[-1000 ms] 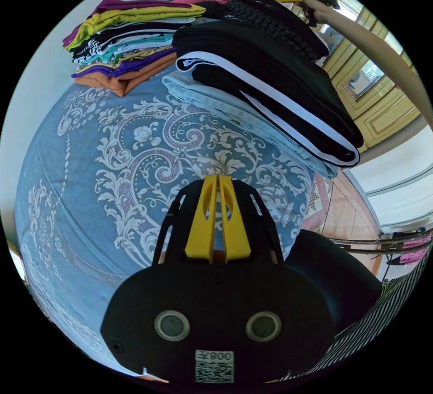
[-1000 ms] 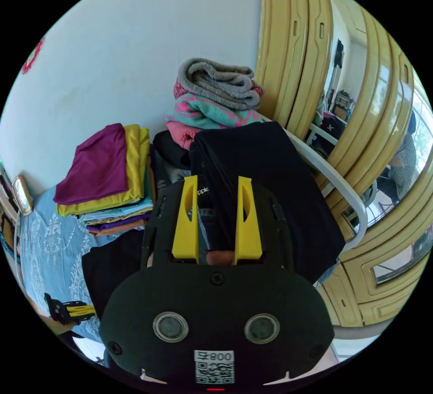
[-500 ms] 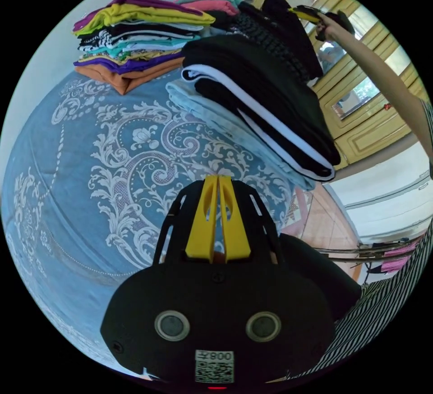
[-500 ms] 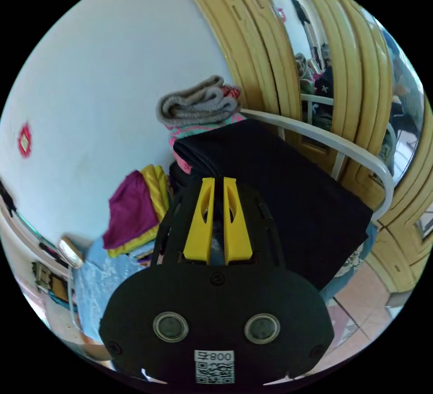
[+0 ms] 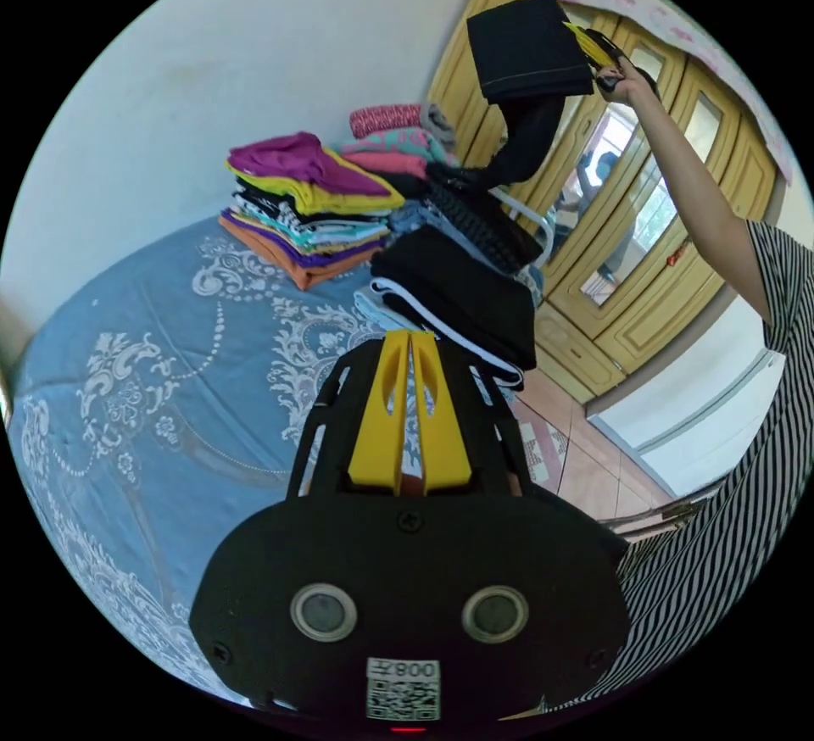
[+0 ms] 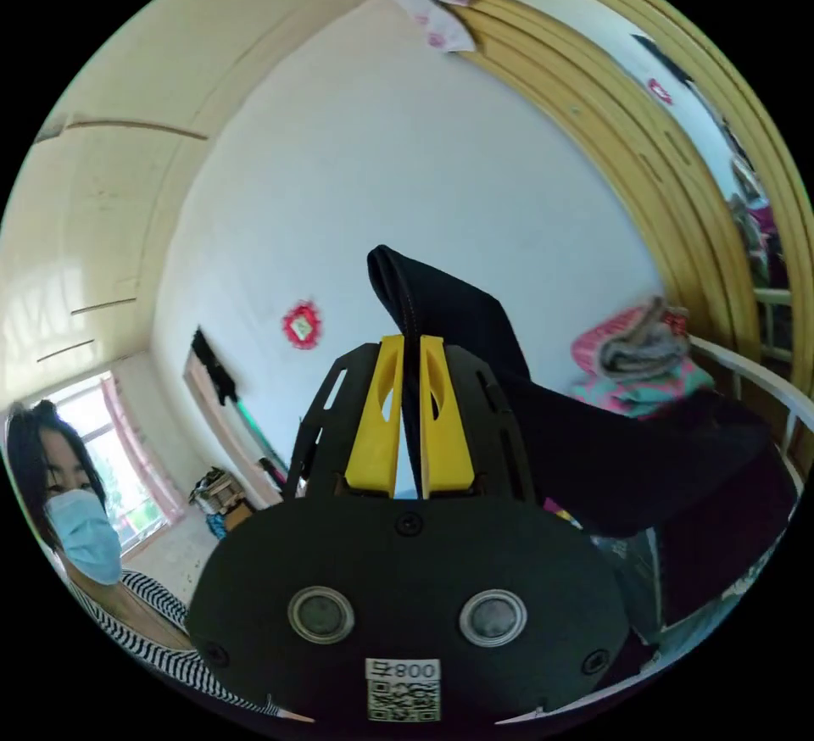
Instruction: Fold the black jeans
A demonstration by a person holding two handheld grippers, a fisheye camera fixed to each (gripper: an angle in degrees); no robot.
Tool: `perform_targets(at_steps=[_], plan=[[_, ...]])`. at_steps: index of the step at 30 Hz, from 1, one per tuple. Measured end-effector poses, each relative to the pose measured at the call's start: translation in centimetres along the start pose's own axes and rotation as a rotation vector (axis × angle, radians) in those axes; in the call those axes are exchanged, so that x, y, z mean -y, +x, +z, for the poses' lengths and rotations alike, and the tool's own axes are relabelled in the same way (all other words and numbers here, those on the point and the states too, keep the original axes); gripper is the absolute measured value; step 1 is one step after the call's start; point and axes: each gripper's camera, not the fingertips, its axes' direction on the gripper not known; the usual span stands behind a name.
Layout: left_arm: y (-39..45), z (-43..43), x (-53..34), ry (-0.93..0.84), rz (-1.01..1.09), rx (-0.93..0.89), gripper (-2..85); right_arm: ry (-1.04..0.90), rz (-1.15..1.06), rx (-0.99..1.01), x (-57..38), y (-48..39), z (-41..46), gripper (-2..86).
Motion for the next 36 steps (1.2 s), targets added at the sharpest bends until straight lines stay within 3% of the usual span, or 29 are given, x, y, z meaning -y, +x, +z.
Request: perform_targets(at_steps=[7, 14, 20, 25, 29, 36], plan=[[-5.3, -10.6, -14.5, 0.282, -0.091, 0.075, 0.7, 0.003, -0.083, 0.208, 1.9, -18.3, 8.2, 2.0], [-10.6, -20.2, -30.6, 0.511, -0.148, 0.159, 5.1, -0.058, -0.076, 0.393, -1.9, -31.3, 15.6, 2.0], [-15.0, -24.1, -44.5, 0.478, -0.190, 0.208, 11.6, -0.203, 0.052, 0.645, -12.1, -38.1, 23.9, 2.0], [-17.3, -24.9, -56.3, 0.395, -0.265, 0.289, 11.3, -0.374, 0.173, 0.852, -24.1, -44.4, 31.8, 2.1], [-18.2, -24.3, -65.6, 0.340, -0.355, 0.354, 4.8, -0.500, 0.169, 0.924, -30.9, -50.6, 36.1, 2.0], [-20.5, -23.2, -76.0, 0.341, -0.492, 0.390, 1.9, -0.626, 0.131, 0.903, -39.2, -59.5, 42.2, 1.9]])
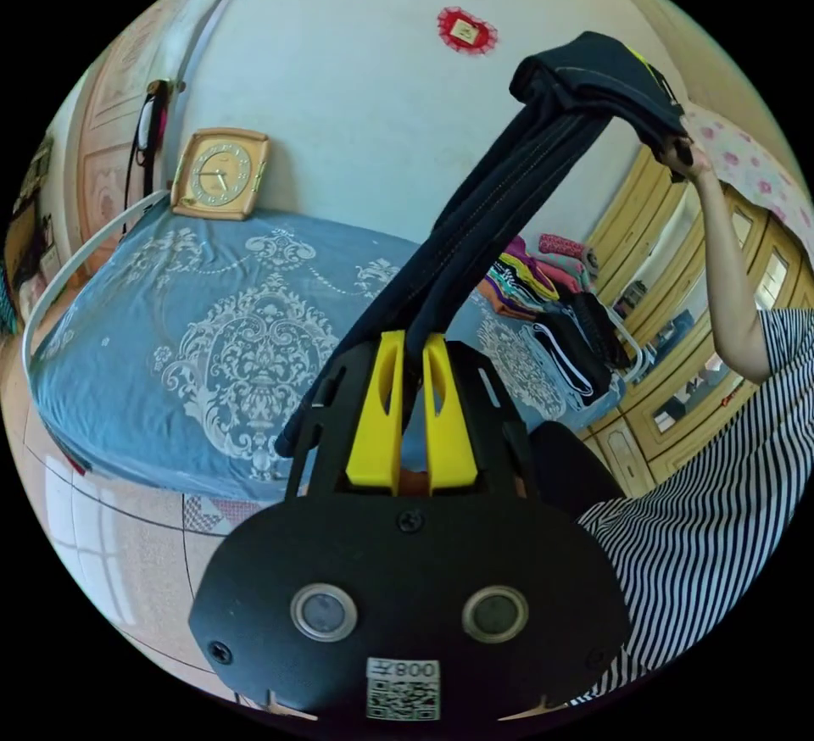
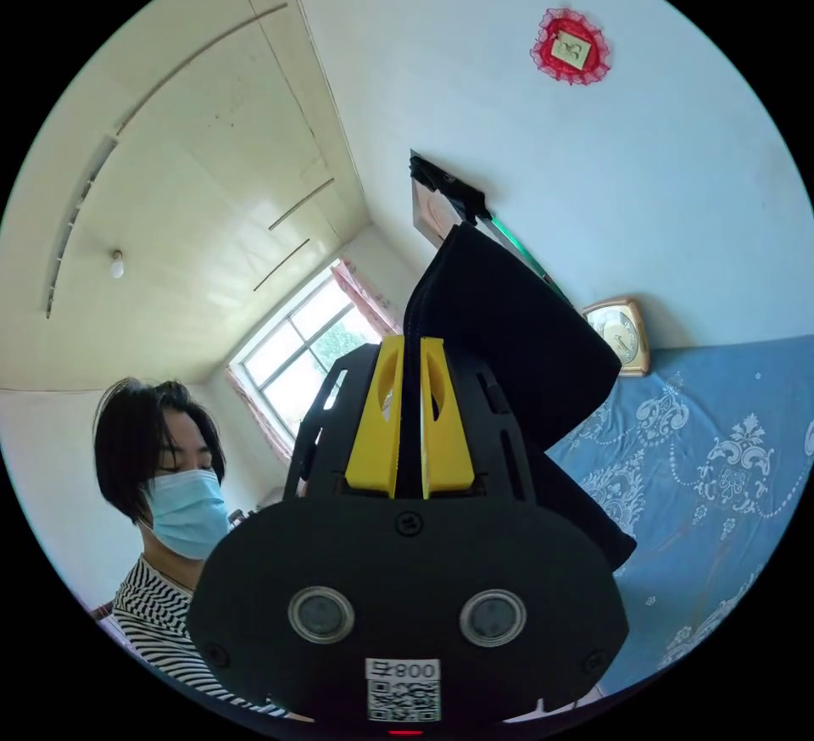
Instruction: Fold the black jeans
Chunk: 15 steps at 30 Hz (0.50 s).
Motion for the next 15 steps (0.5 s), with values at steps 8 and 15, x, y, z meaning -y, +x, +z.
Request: perform_targets(at_steps=[8, 15], plan=[[-7.7, -1.3, -2.9, 0.060, -0.038, 0.094, 0.8, 0.014, 0.025, -0.051, -0.8, 1.1, 8.3, 1.9], [-13.0, -3.3, -0.3, 0.138, 0.009, 0.237, 0.5, 0.063, 0.028, -0.038, -1.7, 1.1, 14.2, 1.9]])
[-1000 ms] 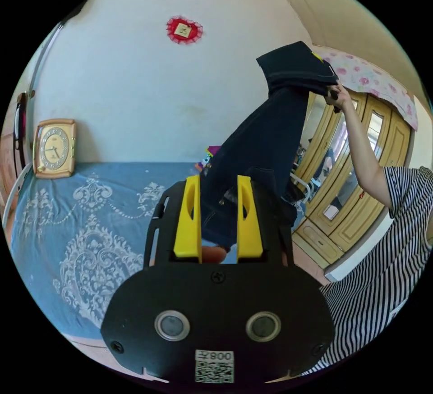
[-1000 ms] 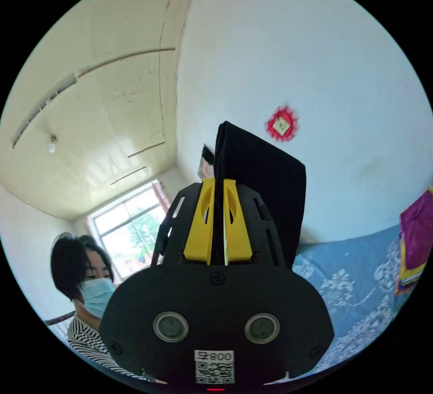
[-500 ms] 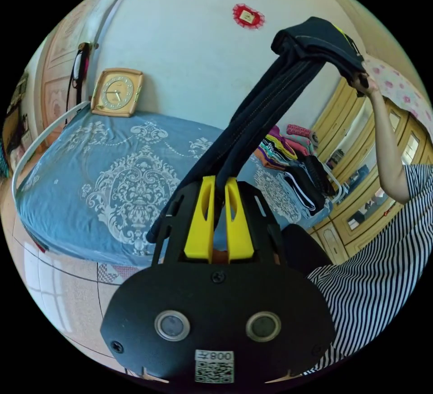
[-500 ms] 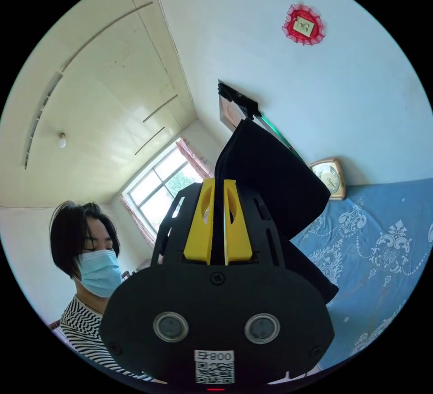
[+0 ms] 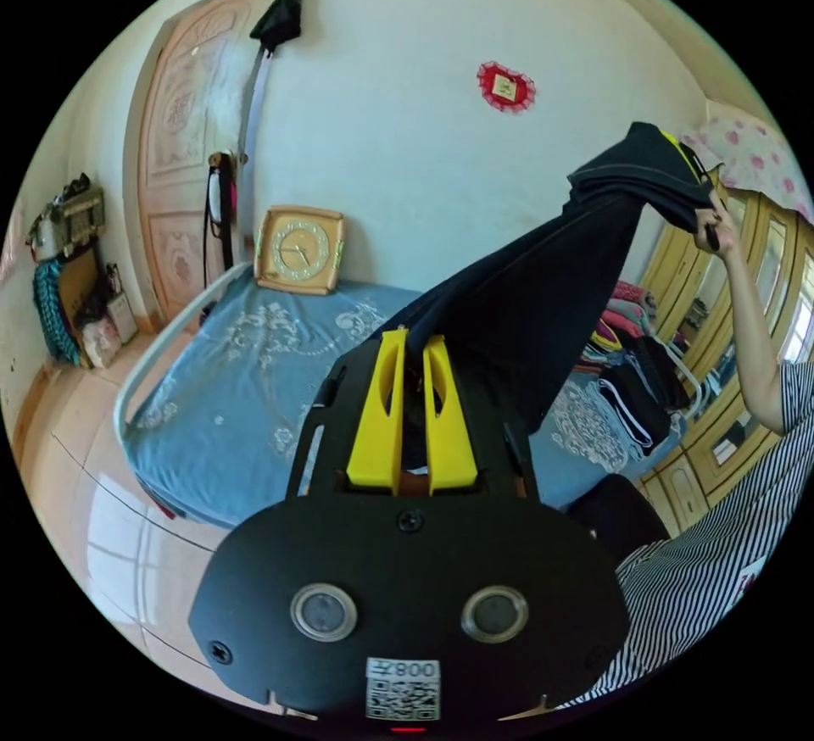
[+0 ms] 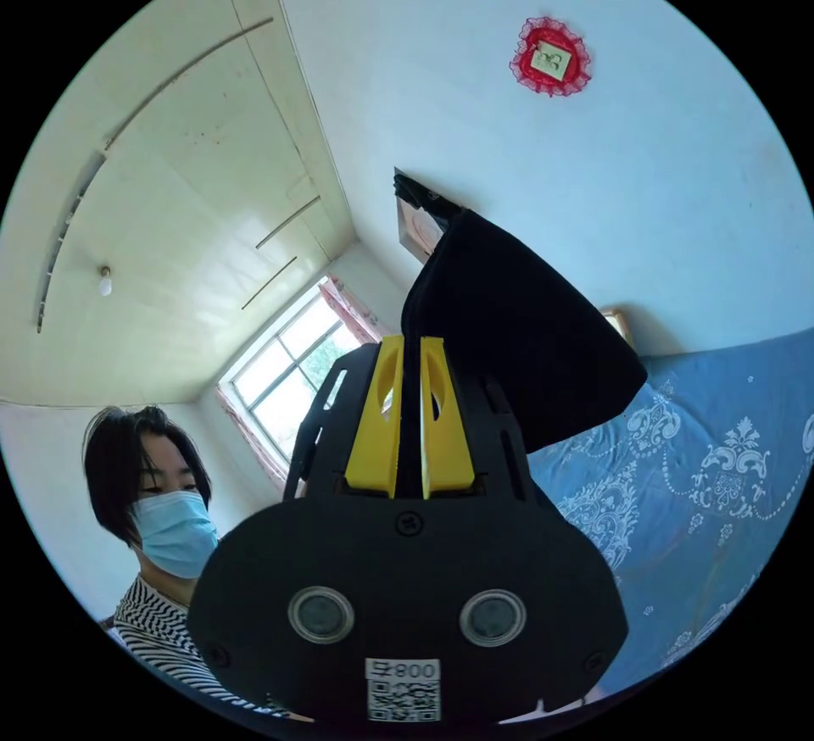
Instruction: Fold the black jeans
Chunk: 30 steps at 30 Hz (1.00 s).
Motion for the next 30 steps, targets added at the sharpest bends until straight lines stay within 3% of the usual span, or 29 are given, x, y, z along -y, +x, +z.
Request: perform_targets(at_steps=[6, 10, 13, 16, 18, 23, 30], plan=[[-2.2, -0.8, 3.0, 0.110, 0.129, 0.126, 0.6, 0.053, -0.004, -0.015, -4.6, -0.1, 1.0, 2.0], [-2.6, 2.0, 1.7, 0.065, 0.216, 0.160, 0.9, 0.063, 0.093, -0.125, -12.5, 3.0, 0.2, 2.0], [-3.4, 8.4, -2.2, -0.132, 0.182, 0.103, 1.4, 0.003, 0.288, -0.375, -21.9, 8.8, -1.2, 1.7], [-4.7, 17.7, -8.6, -0.534, 0.052, 0.015, 2.4, -0.138, 0.589, -0.685, -33.1, 15.2, -2.7, 0.7], [-5.1, 20.6, -11.3, -0.645, -0.031, -0.068, 3.6, -0.097, 0.688, -0.655, -37.8, 16.2, -3.7, 0.5], [-5.7, 23.3, -10.7, -0.647, -0.097, -0.064, 5.3, -0.292, 0.569, -0.804, -39.0, 15.4, 3.4, 1.1], [-4.8, 27.1, -7.2, -0.697, 0.005, -0.004, 6.4, -0.673, 0.305, -0.869, -40.2, 17.6, 22.6, 7.1]])
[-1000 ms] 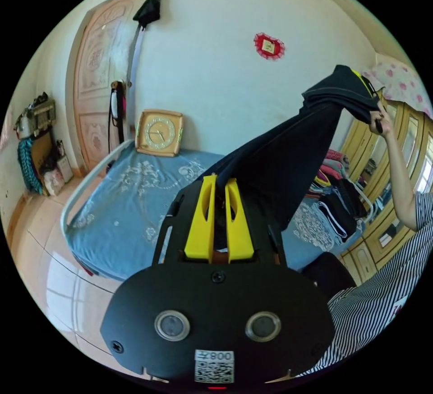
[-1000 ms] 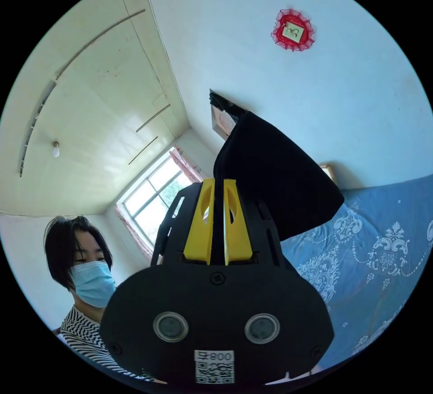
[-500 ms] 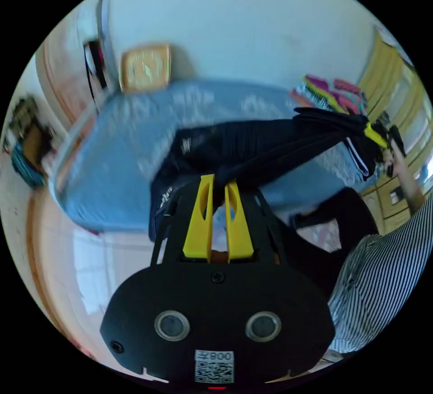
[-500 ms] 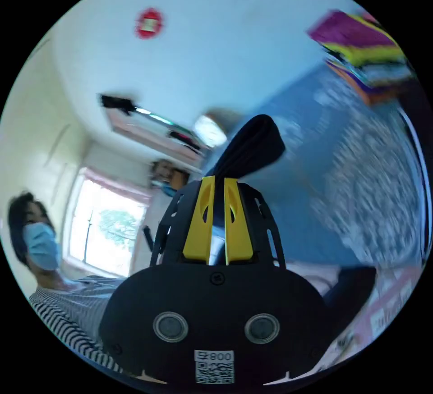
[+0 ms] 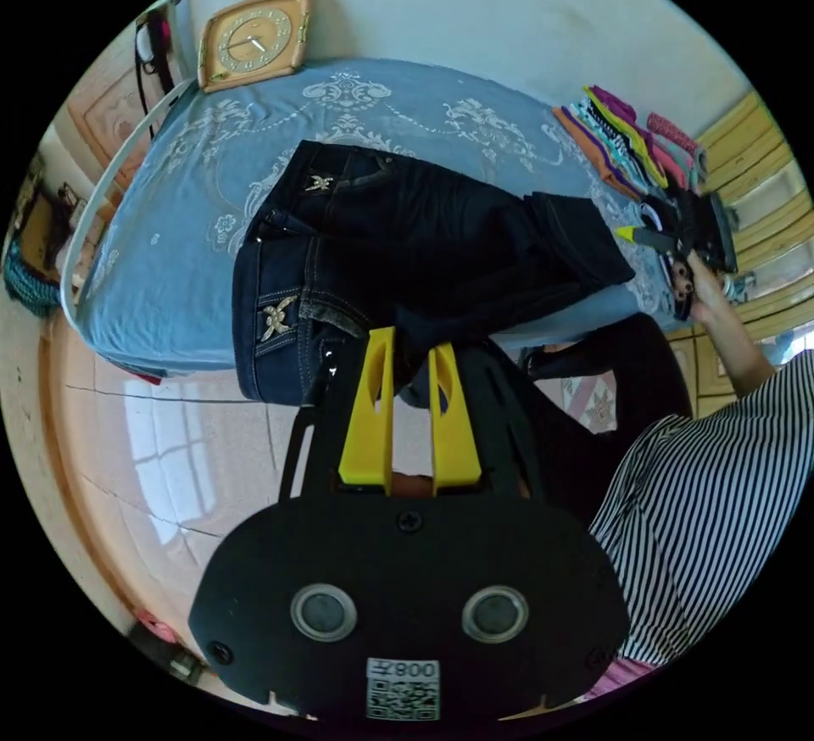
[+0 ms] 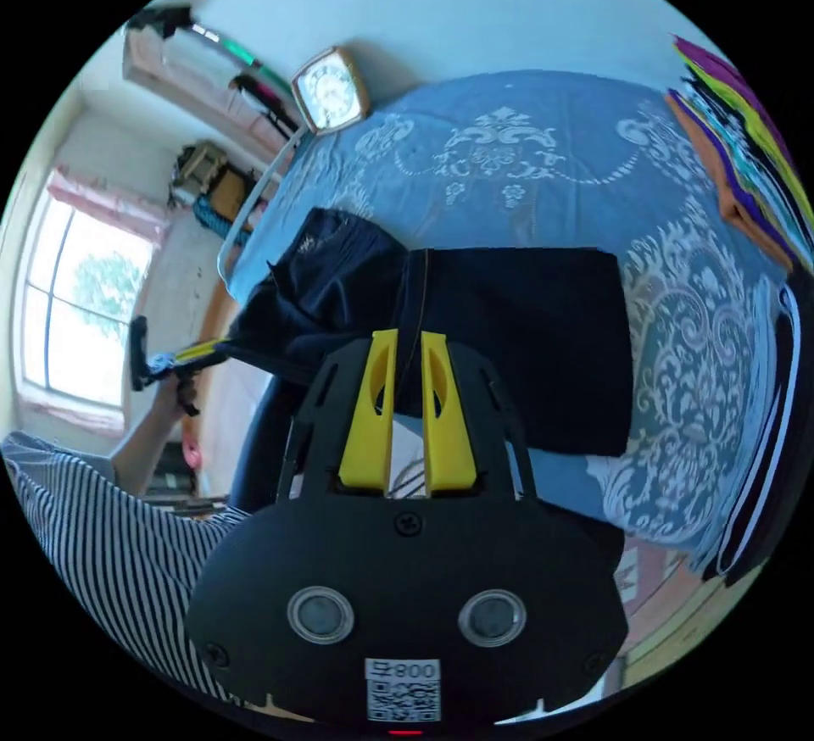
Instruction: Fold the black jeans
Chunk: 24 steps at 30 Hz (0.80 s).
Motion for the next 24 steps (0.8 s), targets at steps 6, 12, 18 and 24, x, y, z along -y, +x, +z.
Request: perform_targets(at_steps=[6, 12, 18, 24], plan=[[1.1, 1.0, 3.1, -0.082, 0.136, 0.106, 7.8, -0.185, -0.087, -0.077, 1.5, -6.7, 8.7, 11.2], [-2.4, -0.6, 6.0, 0.083, 0.083, -0.167, 7.2, -0.249, -0.120, -0.093, 1.1, -11.7, 13.0, 12.3], [-10.1, 1.6, 11.8, 0.273, -0.161, -0.246, 8.9, -0.271, -0.105, -0.147, 0.3, -14.9, 15.0, 12.8], [-13.8, 7.9, 23.3, 0.172, -0.251, -0.165, 11.4, -0.322, -0.154, -0.249, -1.0, -17.7, 15.8, 11.4]])
